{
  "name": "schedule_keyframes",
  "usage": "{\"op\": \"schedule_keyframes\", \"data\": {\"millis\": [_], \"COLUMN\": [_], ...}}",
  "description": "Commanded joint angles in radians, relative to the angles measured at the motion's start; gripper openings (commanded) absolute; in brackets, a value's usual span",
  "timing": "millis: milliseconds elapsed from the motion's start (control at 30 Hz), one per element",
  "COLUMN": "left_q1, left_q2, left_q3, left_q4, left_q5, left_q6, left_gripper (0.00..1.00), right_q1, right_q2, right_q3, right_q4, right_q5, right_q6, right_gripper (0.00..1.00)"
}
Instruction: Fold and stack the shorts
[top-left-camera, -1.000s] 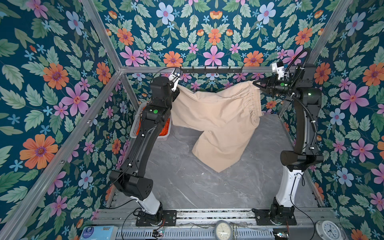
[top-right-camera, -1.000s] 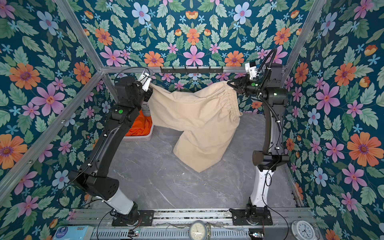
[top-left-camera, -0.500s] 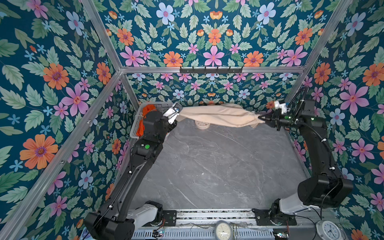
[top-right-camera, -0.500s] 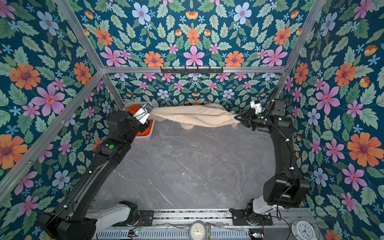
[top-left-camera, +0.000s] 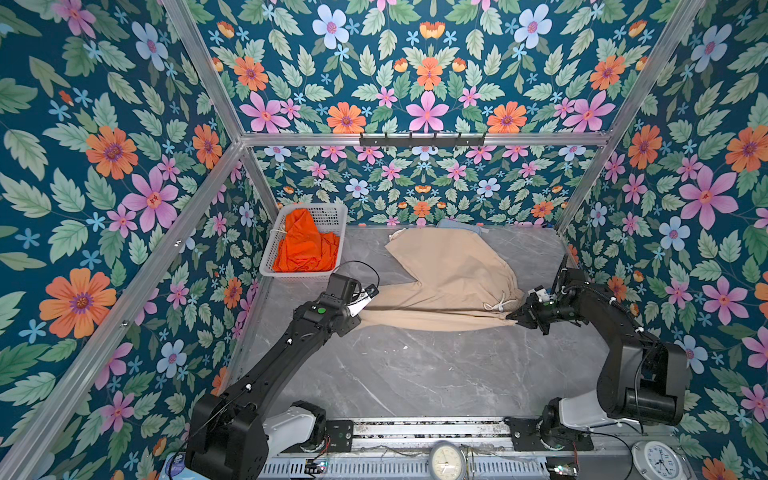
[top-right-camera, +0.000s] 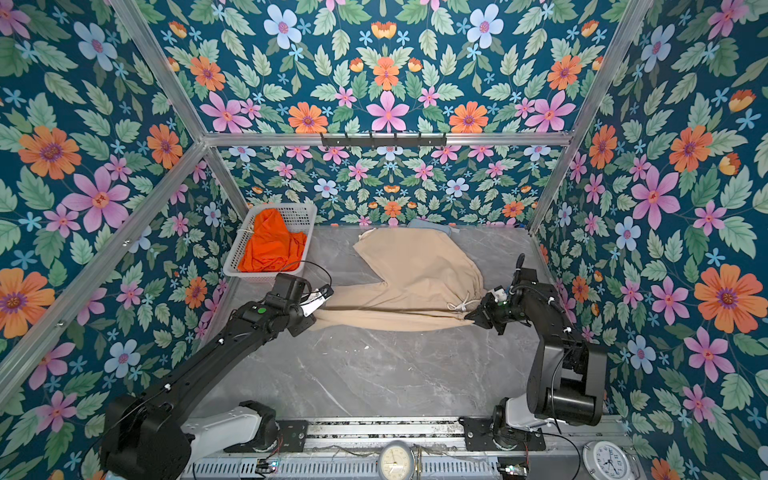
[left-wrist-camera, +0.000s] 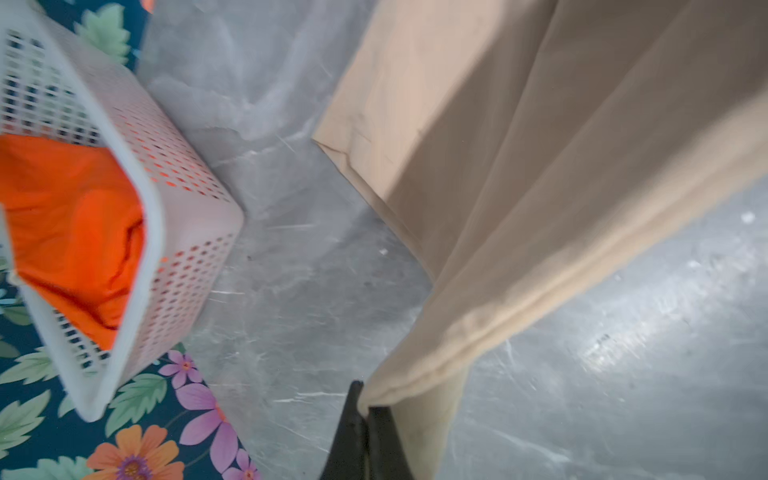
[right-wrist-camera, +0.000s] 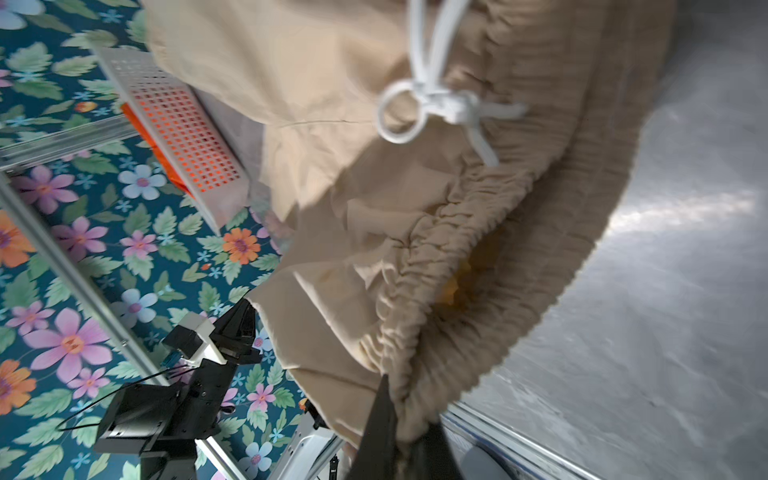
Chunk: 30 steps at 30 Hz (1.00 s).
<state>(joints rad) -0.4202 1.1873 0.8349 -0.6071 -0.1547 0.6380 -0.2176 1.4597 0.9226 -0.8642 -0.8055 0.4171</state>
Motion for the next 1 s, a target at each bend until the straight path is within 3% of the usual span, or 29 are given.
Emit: {"op": "schedule_keyframes", "data": {"millis": [0, 67, 200, 300, 367, 467, 633, 767, 967], "left_q1": [-0.025, -0.043, -0.06, -0.06, -0.059, -0.05, -0.035, -0.034, -0.034], "left_q2": [0.013, 0.017, -0.001, -0.043, -0.08, -0.115, -0.074, -0.007, 0.168], "left_q3": [-0.023, -0.034, -0.027, 0.003, 0.022, 0.056, 0.123, 0.114, 0.077], "left_q4": [-0.081, -0.094, -0.109, -0.098, -0.068, 0.014, 0.024, 0.075, 0.313], "left_q5": [0.007, 0.024, 0.104, 0.19, 0.256, 0.278, 0.342, 0.303, 0.382], "left_q6": [-0.013, -0.028, -0.103, -0.182, -0.225, -0.287, -0.302, -0.409, -0.768], "left_gripper": [0.03, 0.13, 0.55, 0.67, 0.7, 0.73, 0.73, 0.71, 0.63], "right_q1": [0.0, 0.0, -0.001, 0.0, 0.0, 0.0, 0.061, 0.205, 0.365], "right_q2": [-0.015, -0.026, -0.084, -0.128, -0.14, -0.127, -0.078, -0.035, 0.016], "right_q3": [-0.043, -0.055, -0.019, 0.091, 0.175, 0.309, 0.427, 0.378, 0.203], "right_q4": [-0.032, -0.06, -0.152, -0.248, -0.299, -0.348, -0.321, -0.181, 0.122], "right_q5": [0.106, 0.141, 0.238, 0.345, 0.4, 0.45, 0.411, 0.309, 0.181], "right_q6": [-0.005, -0.01, -0.02, -0.035, -0.046, -0.063, -0.083, -0.012, 0.173], "right_gripper": [0.0, 0.01, 0.3, 0.44, 0.51, 0.51, 0.52, 0.51, 0.5]}}
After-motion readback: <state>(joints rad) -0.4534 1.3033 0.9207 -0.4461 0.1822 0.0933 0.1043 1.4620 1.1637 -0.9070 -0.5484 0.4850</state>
